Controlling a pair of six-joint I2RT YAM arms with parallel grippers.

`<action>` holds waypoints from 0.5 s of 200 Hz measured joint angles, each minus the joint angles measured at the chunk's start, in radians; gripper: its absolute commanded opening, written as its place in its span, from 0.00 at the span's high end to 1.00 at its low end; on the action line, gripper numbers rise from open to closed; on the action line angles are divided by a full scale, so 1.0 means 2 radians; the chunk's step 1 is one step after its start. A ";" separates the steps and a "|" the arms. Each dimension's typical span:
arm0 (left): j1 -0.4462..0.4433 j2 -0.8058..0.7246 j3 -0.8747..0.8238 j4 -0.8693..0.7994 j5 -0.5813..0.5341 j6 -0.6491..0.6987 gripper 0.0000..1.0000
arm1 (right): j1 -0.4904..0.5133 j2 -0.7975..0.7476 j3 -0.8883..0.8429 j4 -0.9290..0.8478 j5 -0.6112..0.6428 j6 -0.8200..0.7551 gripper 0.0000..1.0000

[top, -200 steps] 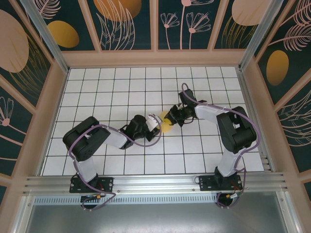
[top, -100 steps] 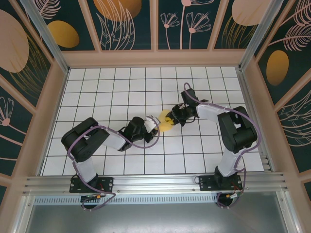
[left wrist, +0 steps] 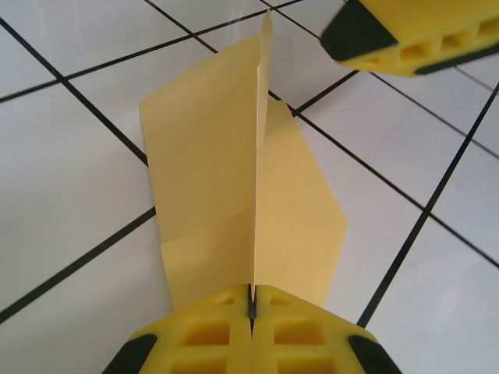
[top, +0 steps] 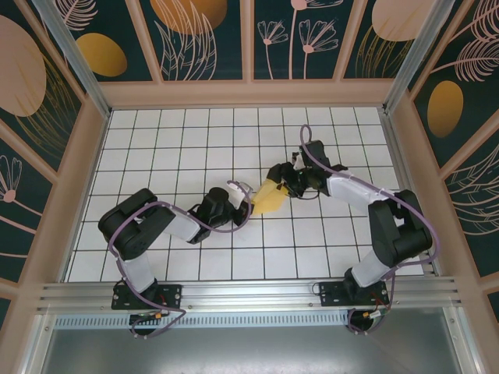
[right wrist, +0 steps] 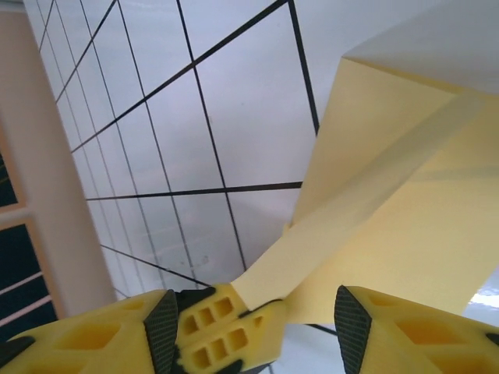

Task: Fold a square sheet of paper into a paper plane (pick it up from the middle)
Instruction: Fourth fold the wing at the center of the table.

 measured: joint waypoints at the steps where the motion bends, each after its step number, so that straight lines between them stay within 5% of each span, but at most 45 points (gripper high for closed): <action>1: 0.000 0.000 0.000 0.000 0.001 -0.002 1.00 | 0.001 0.000 -0.001 0.001 0.001 -0.002 0.44; 100: 0.023 0.028 0.016 0.002 0.054 -0.150 1.00 | 0.026 0.047 -0.023 0.047 0.013 -0.052 0.56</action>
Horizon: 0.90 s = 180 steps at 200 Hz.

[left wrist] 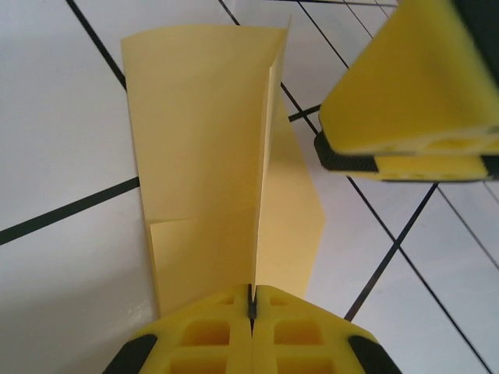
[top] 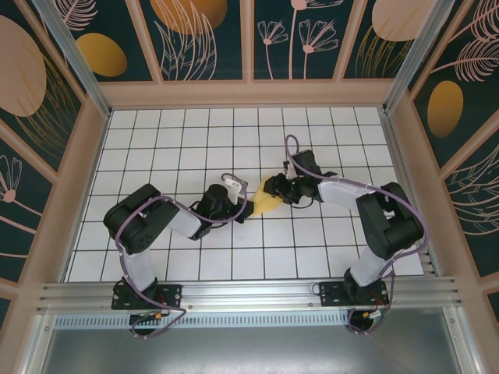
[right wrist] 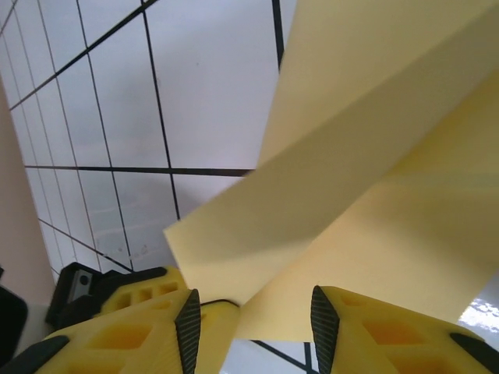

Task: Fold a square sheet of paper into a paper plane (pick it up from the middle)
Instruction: Fourth fold the wing at the center of the table.

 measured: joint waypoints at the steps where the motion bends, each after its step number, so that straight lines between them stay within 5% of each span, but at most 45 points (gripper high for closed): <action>1: 0.000 0.000 0.000 0.000 0.000 -0.001 1.00 | 0.000 0.001 0.000 0.000 0.000 -0.001 0.56; 180: 0.020 0.027 0.002 0.022 0.033 -0.126 1.00 | 0.010 0.075 0.034 0.011 -0.006 -0.029 0.56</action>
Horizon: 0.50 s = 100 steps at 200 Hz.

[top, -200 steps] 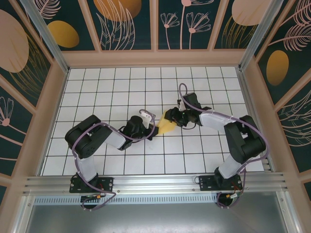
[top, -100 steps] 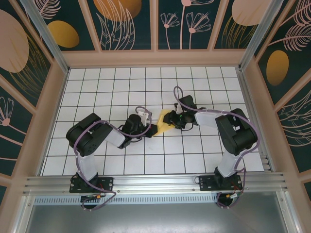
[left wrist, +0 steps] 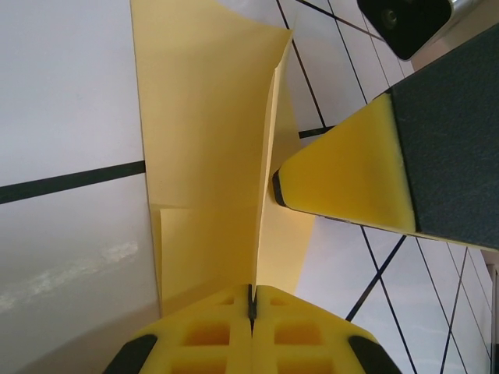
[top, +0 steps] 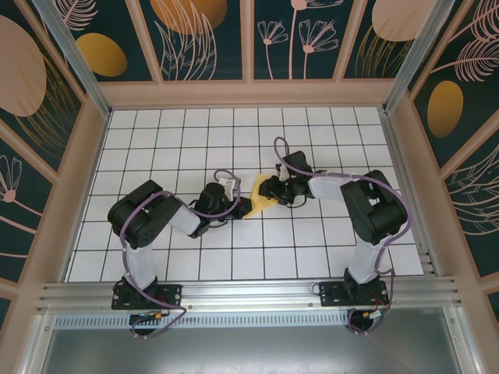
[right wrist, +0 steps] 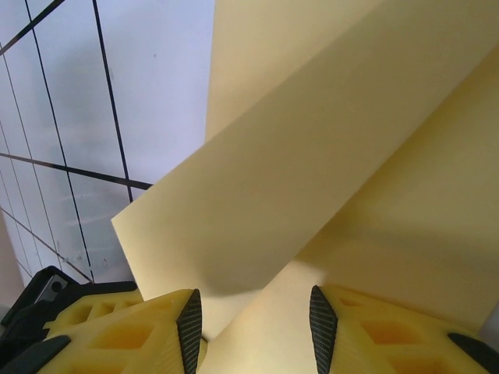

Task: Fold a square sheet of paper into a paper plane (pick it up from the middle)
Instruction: Fourth fold the wing at the center of the table.

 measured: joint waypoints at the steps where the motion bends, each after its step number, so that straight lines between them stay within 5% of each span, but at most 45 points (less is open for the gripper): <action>1: 0.000 0.000 0.000 0.000 0.000 0.000 1.00 | 0.000 0.000 0.000 0.000 0.000 0.000 0.56; 54: 0.002 0.002 0.000 0.004 0.003 -0.007 1.00 | 0.007 0.014 0.015 -0.010 0.010 -0.003 0.55; 100: 0.006 -0.007 0.000 -0.012 0.003 -0.008 0.78 | 0.019 0.023 0.043 -0.050 0.043 -0.003 0.54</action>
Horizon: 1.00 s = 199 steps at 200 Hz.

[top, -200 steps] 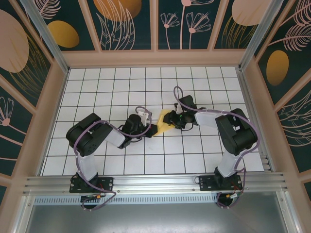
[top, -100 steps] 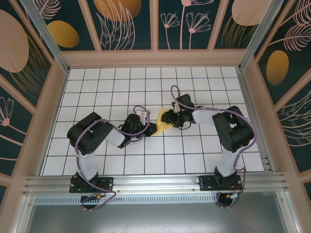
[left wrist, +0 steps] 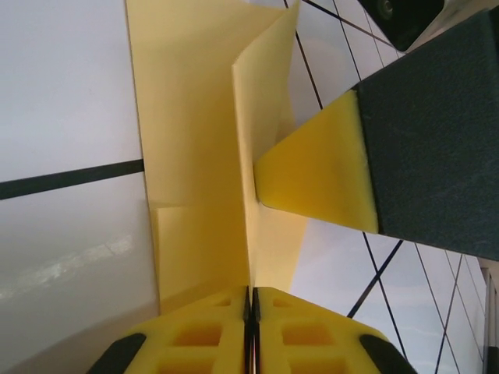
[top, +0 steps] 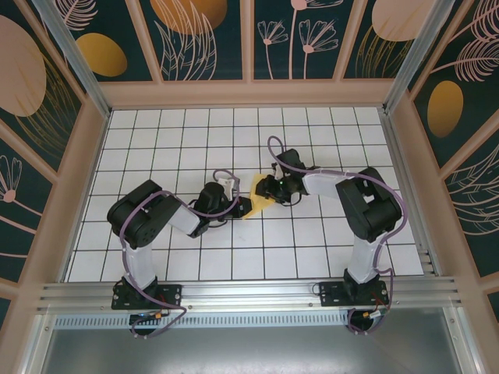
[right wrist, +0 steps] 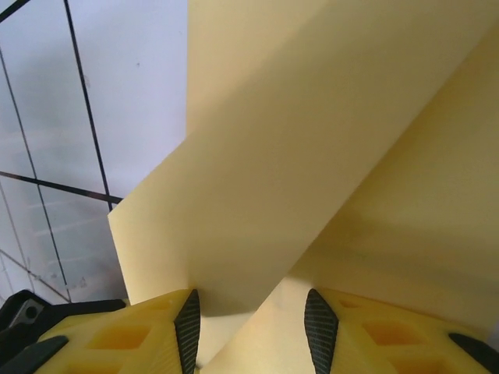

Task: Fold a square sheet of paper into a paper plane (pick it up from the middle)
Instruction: Fourth fold the wing at the center of the table.

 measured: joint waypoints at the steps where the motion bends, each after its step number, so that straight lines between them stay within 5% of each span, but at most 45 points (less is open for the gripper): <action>1: 0.000 -0.001 0.000 -0.001 0.000 0.001 0.77 | 0.000 0.000 0.001 -0.002 0.001 0.000 0.54; 41: 0.010 -0.041 -0.007 -0.036 -0.005 -0.002 0.71 | 0.006 0.011 0.028 -0.040 0.021 0.004 0.51; 199: 0.015 -0.057 -0.015 -0.023 0.065 -0.014 0.80 | 0.023 0.043 0.094 -0.124 0.058 0.043 0.46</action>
